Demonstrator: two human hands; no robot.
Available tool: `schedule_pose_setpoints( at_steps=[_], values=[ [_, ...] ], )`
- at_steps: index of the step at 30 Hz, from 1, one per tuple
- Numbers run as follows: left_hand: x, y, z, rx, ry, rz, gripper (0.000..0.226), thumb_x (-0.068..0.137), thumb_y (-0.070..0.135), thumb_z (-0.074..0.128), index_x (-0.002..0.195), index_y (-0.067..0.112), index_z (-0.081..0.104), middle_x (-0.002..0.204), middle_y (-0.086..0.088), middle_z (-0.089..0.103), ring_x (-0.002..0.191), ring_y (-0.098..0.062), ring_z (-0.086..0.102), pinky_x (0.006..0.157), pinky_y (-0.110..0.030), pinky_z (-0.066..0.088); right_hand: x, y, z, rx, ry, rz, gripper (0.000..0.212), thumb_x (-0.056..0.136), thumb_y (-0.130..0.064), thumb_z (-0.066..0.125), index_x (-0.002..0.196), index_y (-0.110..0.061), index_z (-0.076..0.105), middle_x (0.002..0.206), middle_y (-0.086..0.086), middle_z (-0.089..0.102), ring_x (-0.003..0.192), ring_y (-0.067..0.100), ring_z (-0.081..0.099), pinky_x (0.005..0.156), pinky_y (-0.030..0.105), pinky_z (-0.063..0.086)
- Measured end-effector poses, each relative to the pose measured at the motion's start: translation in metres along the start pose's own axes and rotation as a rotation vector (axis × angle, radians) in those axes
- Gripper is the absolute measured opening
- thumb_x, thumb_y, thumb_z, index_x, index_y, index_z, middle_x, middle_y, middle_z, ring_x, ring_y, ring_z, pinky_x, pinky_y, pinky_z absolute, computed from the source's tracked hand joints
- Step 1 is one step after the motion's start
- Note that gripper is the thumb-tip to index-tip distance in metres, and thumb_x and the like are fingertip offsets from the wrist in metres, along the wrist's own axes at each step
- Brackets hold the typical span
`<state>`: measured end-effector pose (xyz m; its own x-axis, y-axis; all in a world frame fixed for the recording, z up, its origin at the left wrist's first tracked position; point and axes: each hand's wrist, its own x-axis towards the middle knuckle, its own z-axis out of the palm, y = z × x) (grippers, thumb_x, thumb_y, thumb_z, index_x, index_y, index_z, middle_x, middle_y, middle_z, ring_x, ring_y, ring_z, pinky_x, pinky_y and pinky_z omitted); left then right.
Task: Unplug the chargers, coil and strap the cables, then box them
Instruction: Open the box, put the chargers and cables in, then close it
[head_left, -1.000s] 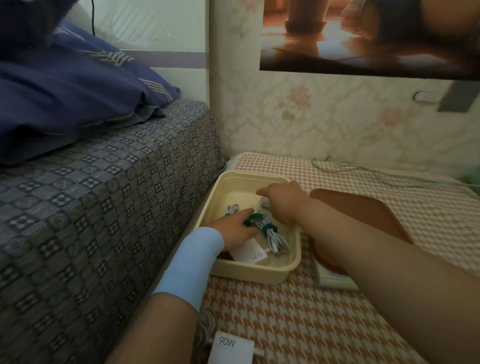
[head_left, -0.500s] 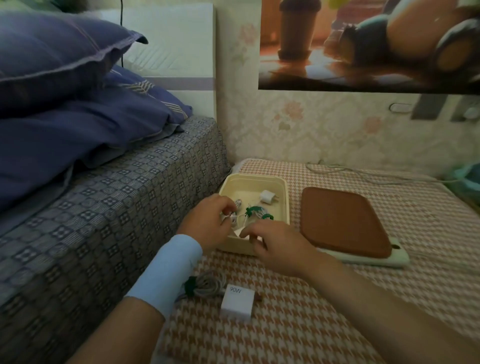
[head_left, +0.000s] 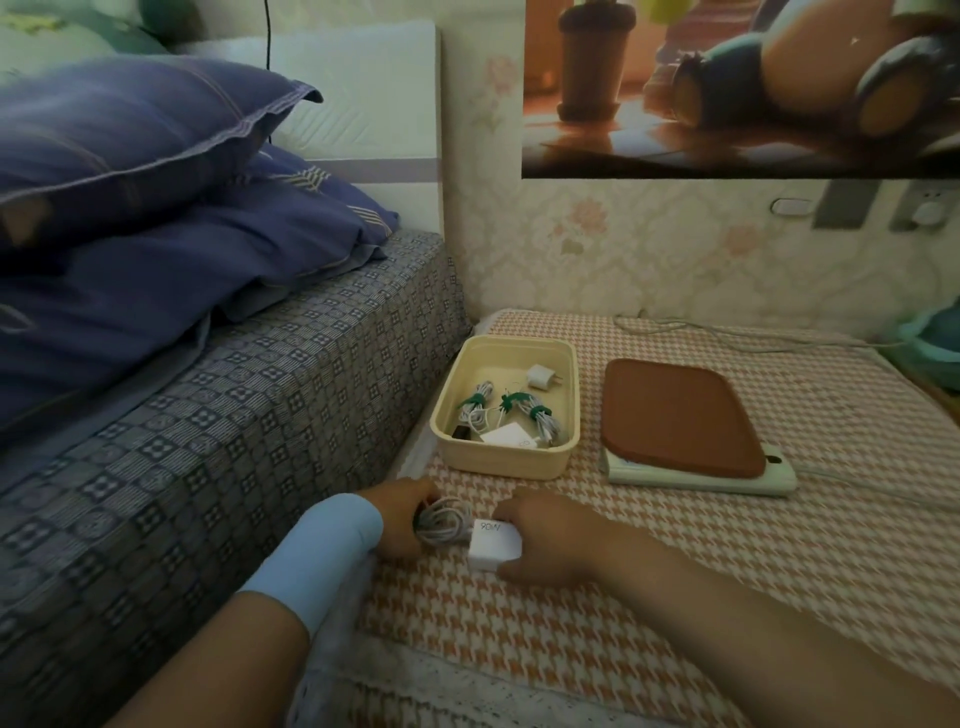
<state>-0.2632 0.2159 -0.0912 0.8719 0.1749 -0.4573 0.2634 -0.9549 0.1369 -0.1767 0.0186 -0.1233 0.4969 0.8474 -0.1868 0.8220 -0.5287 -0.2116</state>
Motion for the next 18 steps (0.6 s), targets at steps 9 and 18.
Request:
schedule_pose_setpoints(
  at_steps=[9, 18],
  values=[
    [-0.001, -0.006, -0.044, -0.320, 0.256, 0.105, 0.034, 0.081, 0.037, 0.075, 0.110, 0.036, 0.057, 0.104, 0.007, 0.066, 0.092, -0.019, 0.068, 0.079, -0.040, 0.061, -0.003, 0.030, -0.049, 0.168, 0.299, -0.043, 0.054, 0.084, -0.043, 0.069, 0.133, -0.027, 0.053, 0.117, -0.004, 0.047, 0.104, 0.018, 0.053, 0.086, 0.041, 0.050],
    [0.087, 0.016, -0.095, -0.478, 0.626, 0.086, 0.045, 0.083, 0.034, 0.076, 0.123, 0.030, 0.054, 0.108, 0.006, 0.061, 0.085, -0.011, 0.060, 0.073, -0.029, 0.054, 0.073, 0.096, -0.102, 0.142, 0.492, 0.131, 0.060, 0.088, -0.032, 0.073, 0.143, -0.020, 0.051, 0.131, 0.003, 0.049, 0.118, 0.024, 0.054, 0.096, 0.040, 0.047]
  ],
)
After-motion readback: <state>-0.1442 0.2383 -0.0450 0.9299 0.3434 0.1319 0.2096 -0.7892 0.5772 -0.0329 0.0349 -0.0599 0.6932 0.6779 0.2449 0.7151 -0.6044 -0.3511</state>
